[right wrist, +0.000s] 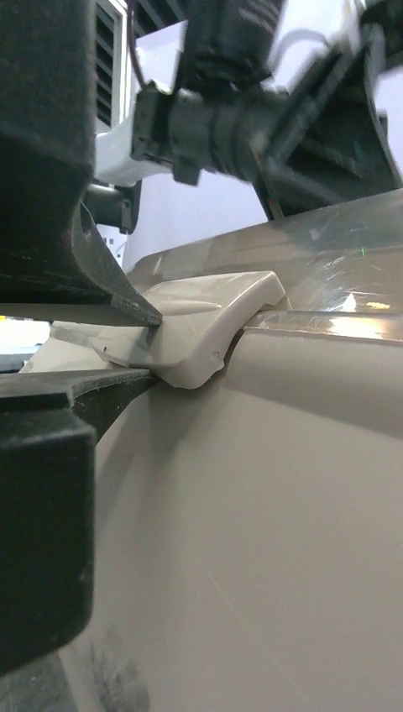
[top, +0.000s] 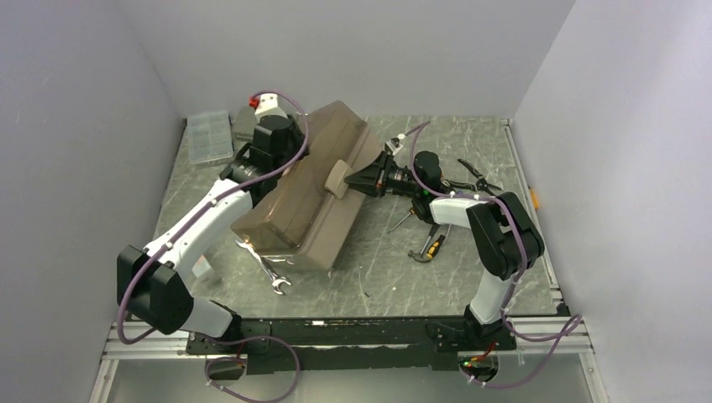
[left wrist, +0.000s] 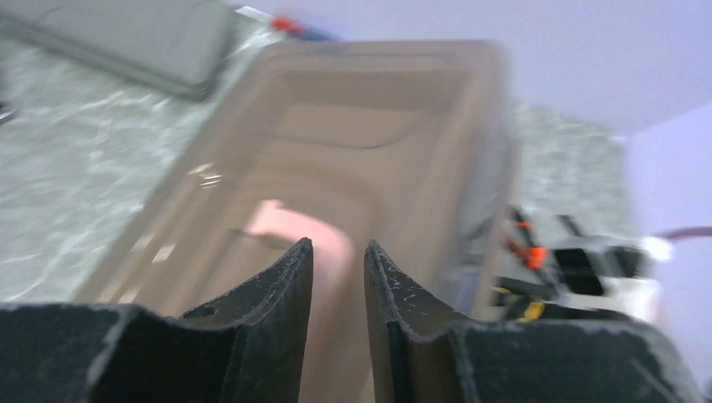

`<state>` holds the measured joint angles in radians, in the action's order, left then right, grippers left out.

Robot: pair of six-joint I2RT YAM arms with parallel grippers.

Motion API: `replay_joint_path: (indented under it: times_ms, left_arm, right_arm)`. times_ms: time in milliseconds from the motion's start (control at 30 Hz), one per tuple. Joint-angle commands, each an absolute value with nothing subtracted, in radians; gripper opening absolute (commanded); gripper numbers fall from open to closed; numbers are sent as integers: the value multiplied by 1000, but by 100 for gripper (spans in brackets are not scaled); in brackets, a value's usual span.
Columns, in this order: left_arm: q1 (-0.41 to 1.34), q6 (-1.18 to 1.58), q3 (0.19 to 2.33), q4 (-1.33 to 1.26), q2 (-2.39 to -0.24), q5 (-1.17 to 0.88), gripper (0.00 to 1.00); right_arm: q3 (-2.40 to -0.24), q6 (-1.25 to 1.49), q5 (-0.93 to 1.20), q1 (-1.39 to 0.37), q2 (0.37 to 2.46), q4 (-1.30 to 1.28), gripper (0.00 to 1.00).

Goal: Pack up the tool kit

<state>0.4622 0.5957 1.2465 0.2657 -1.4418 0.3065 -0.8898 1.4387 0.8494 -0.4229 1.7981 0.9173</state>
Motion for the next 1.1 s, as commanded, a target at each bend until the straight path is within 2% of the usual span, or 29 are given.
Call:
replay_joint_path:
  times_ms: [0, 133, 267, 433, 667, 767, 900, 1000, 1067]
  left_arm:
    - [727, 673, 1157, 541, -1550, -163, 35]
    - [777, 679, 1183, 560, -1587, -103, 36]
    - [802, 701, 1166, 510, -1628, -125, 36]
    - [801, 690, 1182, 532, -1631, -116, 38]
    - [739, 614, 1303, 645, -1553, -120, 44]
    - [657, 557, 1345, 695, -1479, -142, 53]
    - [507, 463, 1419, 791, -1376, -146, 76]
    - [339, 408, 1455, 814, -1323, -198, 83]
    - [230, 377, 1483, 826, -1313, -261, 88]
  right_arm:
    - [-910, 1381, 645, -479, 1785, 897, 18]
    - [-905, 1383, 661, -457, 1770, 873, 13]
    - [-912, 1337, 656, -446, 1744, 770, 13]
    - [-879, 1336, 657, -431, 1736, 771, 15]
    - [-850, 1325, 665, -428, 1733, 783, 30]
    - [-867, 1265, 647, -428, 1692, 689, 38]
    - [-920, 1177, 600, -427, 1618, 545, 47]
    - [-986, 1102, 566, -433, 1591, 423, 55]
    - [-1039, 1063, 552, -443, 1587, 360, 67]
